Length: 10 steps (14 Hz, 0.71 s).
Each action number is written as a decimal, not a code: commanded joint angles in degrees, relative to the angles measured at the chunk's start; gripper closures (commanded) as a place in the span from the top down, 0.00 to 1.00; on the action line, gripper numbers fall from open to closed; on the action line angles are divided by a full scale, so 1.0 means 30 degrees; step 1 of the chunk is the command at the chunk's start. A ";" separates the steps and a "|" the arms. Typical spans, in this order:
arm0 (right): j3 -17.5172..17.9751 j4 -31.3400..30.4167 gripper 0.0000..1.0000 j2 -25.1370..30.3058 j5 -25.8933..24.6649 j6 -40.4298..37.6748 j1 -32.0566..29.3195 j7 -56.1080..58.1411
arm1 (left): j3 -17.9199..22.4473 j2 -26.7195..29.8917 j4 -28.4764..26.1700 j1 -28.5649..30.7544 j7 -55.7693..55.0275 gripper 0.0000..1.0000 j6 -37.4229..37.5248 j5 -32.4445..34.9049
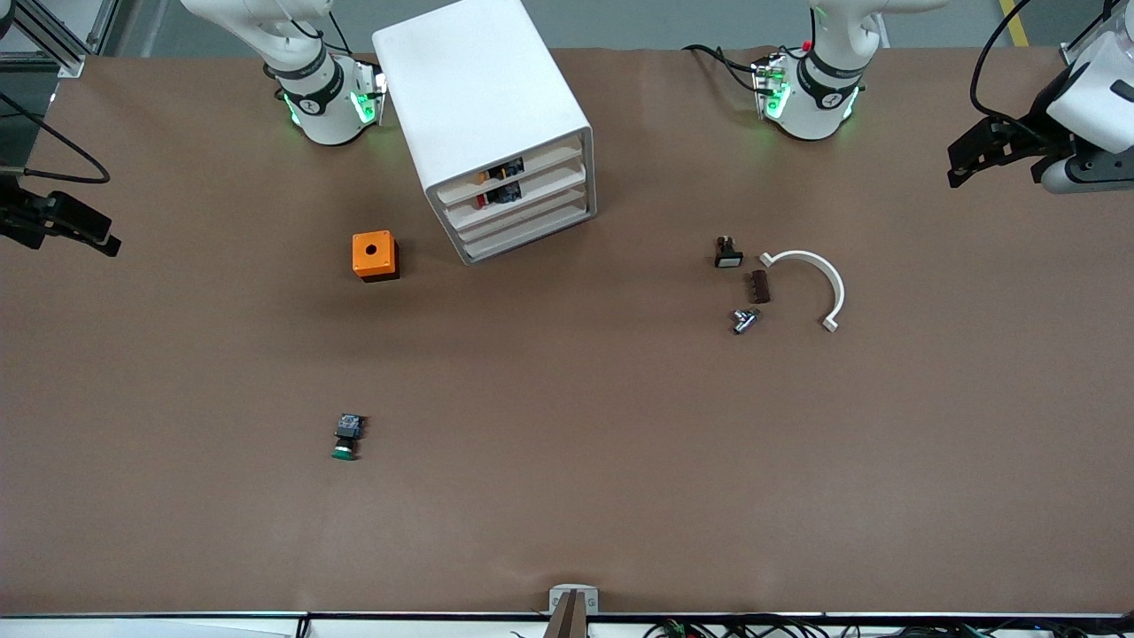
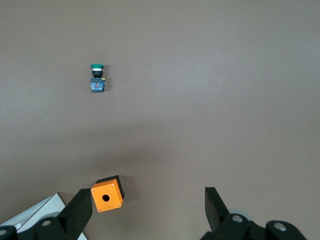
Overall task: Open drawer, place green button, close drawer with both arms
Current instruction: 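Move the left gripper from rest toward the white cabinet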
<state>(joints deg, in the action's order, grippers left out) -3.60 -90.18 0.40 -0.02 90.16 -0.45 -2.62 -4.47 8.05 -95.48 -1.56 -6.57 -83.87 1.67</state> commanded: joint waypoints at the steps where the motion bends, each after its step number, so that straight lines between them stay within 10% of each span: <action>1: -0.0029 -0.0144 1.00 0.0217 0.0213 -0.0111 0.0062 0.0111 | 0.0027 -0.0076 0.0275 0.0080 0.0168 1.00 0.0183 0.0002; 10: 0.0000 -0.0144 1.00 0.0217 0.0242 -0.0228 0.0033 0.0111 | 0.0027 -0.4261 0.3645 -0.0241 -0.0270 1.00 0.0947 0.0061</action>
<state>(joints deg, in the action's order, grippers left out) -3.58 -90.21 0.40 0.00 90.02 -0.42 -2.62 -4.29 -0.99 -87.38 -1.70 -6.65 -82.53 1.67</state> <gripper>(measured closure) 0.000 0.000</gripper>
